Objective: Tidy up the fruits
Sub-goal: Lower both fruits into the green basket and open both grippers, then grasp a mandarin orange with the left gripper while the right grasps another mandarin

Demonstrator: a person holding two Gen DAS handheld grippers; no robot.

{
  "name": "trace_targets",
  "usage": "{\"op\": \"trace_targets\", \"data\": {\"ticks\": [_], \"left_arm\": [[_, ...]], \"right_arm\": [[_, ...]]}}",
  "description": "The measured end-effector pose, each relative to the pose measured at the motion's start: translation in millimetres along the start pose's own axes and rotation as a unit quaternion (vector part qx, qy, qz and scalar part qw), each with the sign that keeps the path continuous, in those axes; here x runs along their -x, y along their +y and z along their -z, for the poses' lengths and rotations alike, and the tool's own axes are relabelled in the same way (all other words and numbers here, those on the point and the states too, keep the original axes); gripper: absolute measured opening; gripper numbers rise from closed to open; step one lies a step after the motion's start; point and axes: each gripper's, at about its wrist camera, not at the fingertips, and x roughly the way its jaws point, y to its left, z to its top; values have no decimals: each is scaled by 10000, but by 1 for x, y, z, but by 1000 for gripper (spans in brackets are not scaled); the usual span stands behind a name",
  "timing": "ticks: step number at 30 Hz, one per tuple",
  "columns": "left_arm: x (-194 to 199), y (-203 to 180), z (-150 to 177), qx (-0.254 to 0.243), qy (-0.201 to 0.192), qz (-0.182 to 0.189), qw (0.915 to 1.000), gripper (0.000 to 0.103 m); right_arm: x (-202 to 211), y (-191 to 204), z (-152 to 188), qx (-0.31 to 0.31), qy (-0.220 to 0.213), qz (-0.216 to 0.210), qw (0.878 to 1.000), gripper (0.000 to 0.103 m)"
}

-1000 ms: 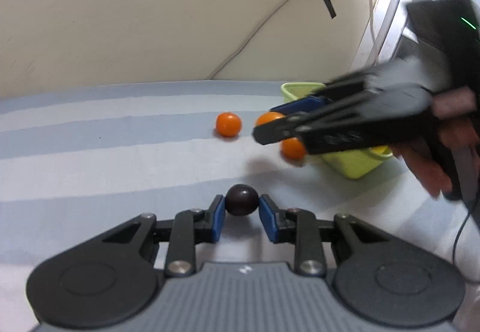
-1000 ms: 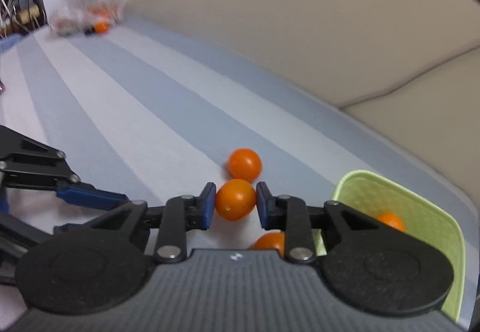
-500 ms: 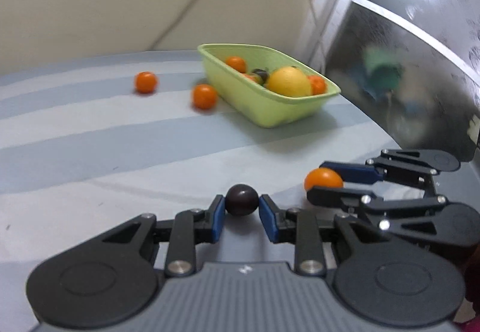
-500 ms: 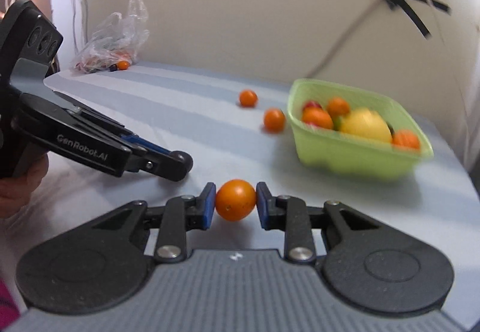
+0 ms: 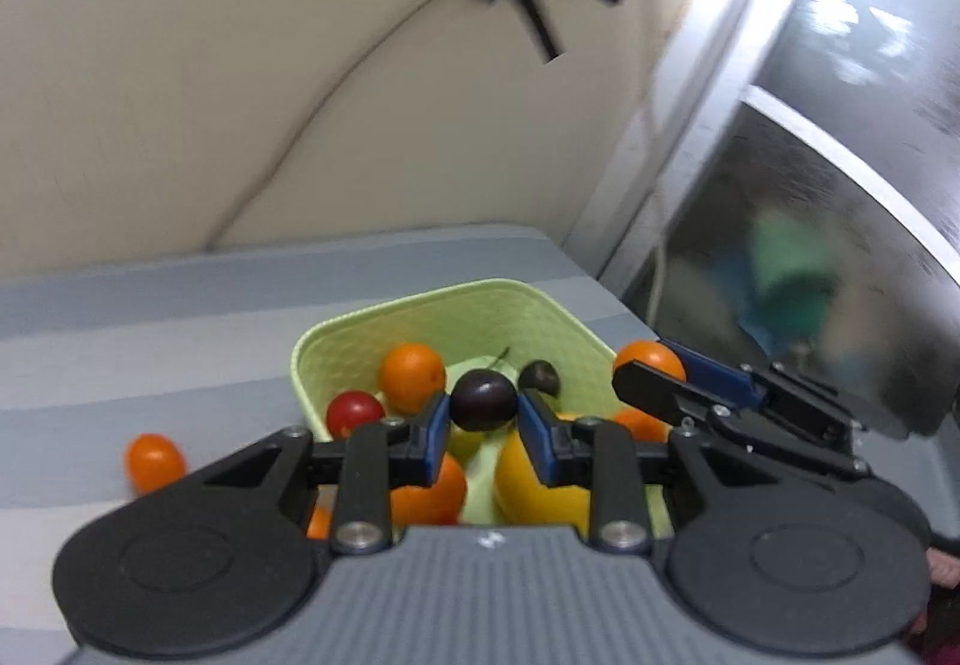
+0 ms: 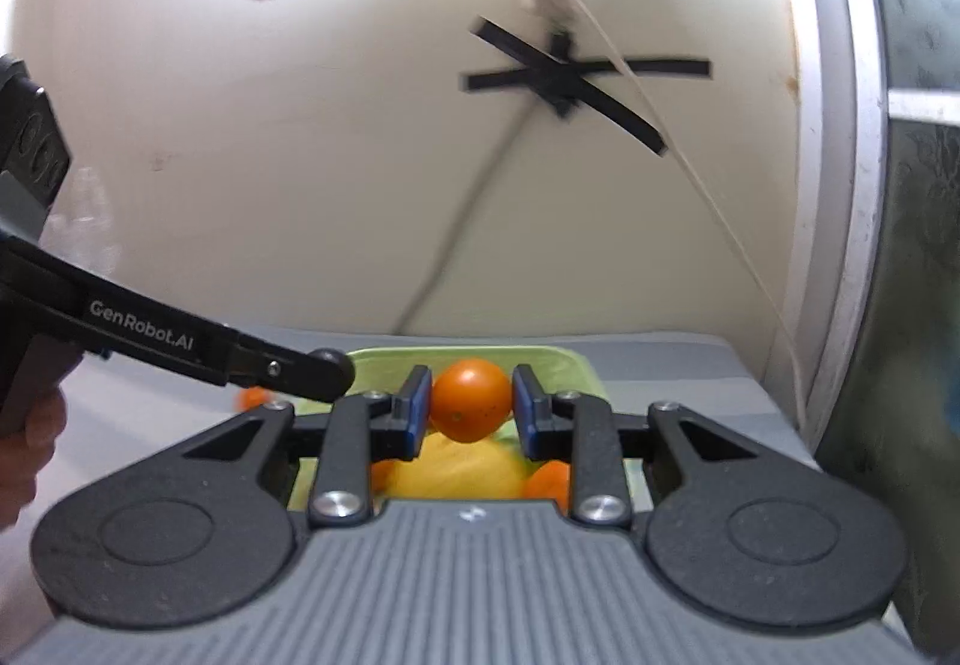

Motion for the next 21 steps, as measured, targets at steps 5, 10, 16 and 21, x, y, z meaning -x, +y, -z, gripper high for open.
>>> {"op": "trace_targets", "data": {"ticks": [5, 10, 16, 21], "left_arm": [[-35, 12, -6, 223, 241, -105, 9994, 26], [-44, 11, -8, 210, 279, -160, 9993, 42], [7, 19, -10, 387, -92, 145, 9991, 43], [71, 57, 8, 570, -522, -177, 9969, 43]], "right_arm": [[-43, -11, -1, -70, 274, 48, 9996, 32], [-51, -8, 10, 30, 403, 71, 9992, 33], [-23, -1, 6, -4, 118, 195, 9997, 33], [23, 20, 2, 6, -395, -147, 9991, 33]]}}
